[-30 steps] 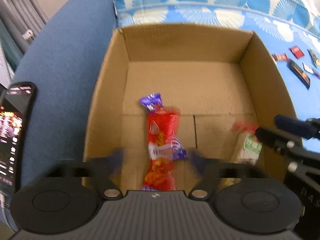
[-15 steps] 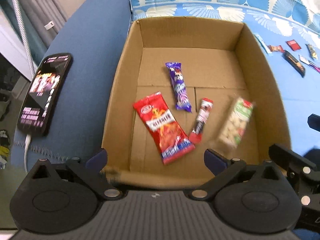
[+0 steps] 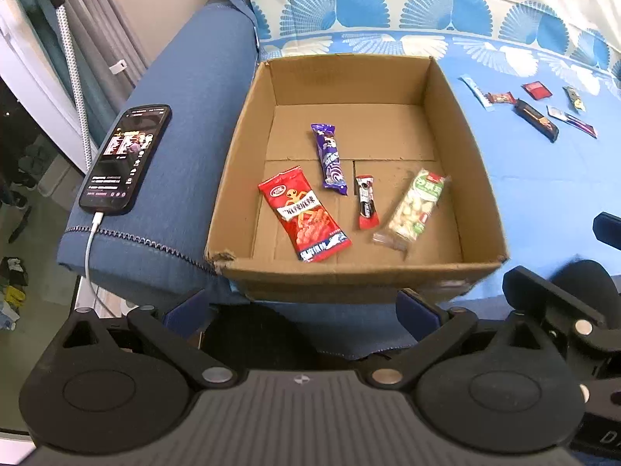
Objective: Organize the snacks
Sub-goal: 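Lift both tools away from the box toward the remaining snacks, then grasp the small red-wrapped candy with left tool while right tool grasps the dark chocolate biscuit bar, then carry the red candy and dark biscuit bar over the box with both tools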
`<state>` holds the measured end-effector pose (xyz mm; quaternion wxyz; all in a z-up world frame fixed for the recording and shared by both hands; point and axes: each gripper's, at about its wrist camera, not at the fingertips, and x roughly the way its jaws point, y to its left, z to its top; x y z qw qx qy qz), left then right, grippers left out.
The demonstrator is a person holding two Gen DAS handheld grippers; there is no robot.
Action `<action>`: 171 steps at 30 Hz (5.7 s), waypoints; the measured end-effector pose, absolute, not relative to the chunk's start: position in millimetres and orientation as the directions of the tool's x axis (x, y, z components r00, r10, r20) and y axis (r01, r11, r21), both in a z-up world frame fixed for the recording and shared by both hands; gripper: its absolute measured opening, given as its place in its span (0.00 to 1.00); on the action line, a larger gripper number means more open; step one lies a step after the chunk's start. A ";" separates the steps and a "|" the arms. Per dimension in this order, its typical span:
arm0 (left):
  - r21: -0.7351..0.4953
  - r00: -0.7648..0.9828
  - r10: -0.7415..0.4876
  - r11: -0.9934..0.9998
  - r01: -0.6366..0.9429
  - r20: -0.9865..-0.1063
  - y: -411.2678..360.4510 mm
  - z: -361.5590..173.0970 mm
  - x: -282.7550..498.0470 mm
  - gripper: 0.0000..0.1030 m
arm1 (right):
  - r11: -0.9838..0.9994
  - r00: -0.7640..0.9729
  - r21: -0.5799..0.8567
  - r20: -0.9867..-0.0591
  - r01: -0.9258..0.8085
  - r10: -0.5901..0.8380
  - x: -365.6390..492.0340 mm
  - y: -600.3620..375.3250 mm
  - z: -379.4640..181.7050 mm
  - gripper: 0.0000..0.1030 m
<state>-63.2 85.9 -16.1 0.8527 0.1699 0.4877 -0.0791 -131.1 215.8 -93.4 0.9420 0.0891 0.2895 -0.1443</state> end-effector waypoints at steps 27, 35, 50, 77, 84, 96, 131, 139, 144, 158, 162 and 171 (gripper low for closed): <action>0.280 0.535 0.066 0.901 0.330 -0.842 48.7 -5.5 -89.9 1.00 | 0.928 0.831 0.155 -0.511 0.339 -0.219 -176.9 199.9 -92.4 0.96; 0.286 0.489 0.069 0.877 0.385 -0.869 7.6 -17.8 -74.8 1.00 | 0.904 0.823 0.205 -0.522 0.376 -0.225 -183.0 164.3 -100.2 0.96; 0.268 0.430 0.026 0.817 0.511 -0.902 -129.1 -49.9 -8.9 1.00 | 0.785 0.737 0.211 -0.545 0.582 -0.400 -199.3 31.6 -118.3 0.97; 0.298 0.400 -0.084 0.533 0.792 -0.913 -396.0 -218.6 251.2 0.99 | 0.845 0.640 -0.013 -0.647 0.535 -0.415 -23.4 -246.9 -247.9 0.97; 0.115 0.225 -0.179 0.478 0.871 -0.958 -411.7 -229.9 257.9 0.24 | 0.896 0.665 -0.045 -0.655 0.441 -0.360 4.4 -264.0 -270.3 0.97; 0.089 0.243 -0.218 0.542 0.835 -0.945 -365.4 -205.3 189.4 0.17 | 0.836 0.653 0.027 -0.638 0.549 -0.408 -52.6 -221.9 -261.7 0.40; 0.101 0.532 -0.175 0.888 0.448 -0.828 7.8 17.4 -55.5 0.17 | 0.932 0.837 0.133 -0.495 0.336 -0.232 -168.1 141.4 -100.8 0.40; 0.046 0.552 -0.186 0.925 0.378 -0.813 70.2 25.3 -67.6 0.17 | 0.964 0.828 0.074 -0.532 0.255 -0.178 -156.0 201.5 -97.6 0.40; 0.017 0.558 -0.200 0.933 0.360 -0.805 89.6 27.7 -67.6 0.17 | 0.972 0.822 0.037 -0.541 0.232 -0.175 -153.4 218.8 -95.0 0.40; -0.053 0.542 -0.233 0.943 0.328 -0.808 109.0 31.2 -50.8 0.17 | 0.972 0.813 0.015 -0.552 0.234 -0.187 -144.2 221.4 -93.9 0.40; -0.050 0.537 -0.224 0.946 0.320 -0.813 109.0 29.4 -42.5 0.17 | 0.971 0.808 0.026 -0.560 0.239 -0.184 -137.6 216.9 -96.6 0.40; -0.028 0.512 -0.189 0.952 0.306 -0.838 102.5 13.4 -15.1 0.17 | 0.972 0.805 0.038 -0.569 0.231 -0.169 -111.2 207.4 -98.2 0.40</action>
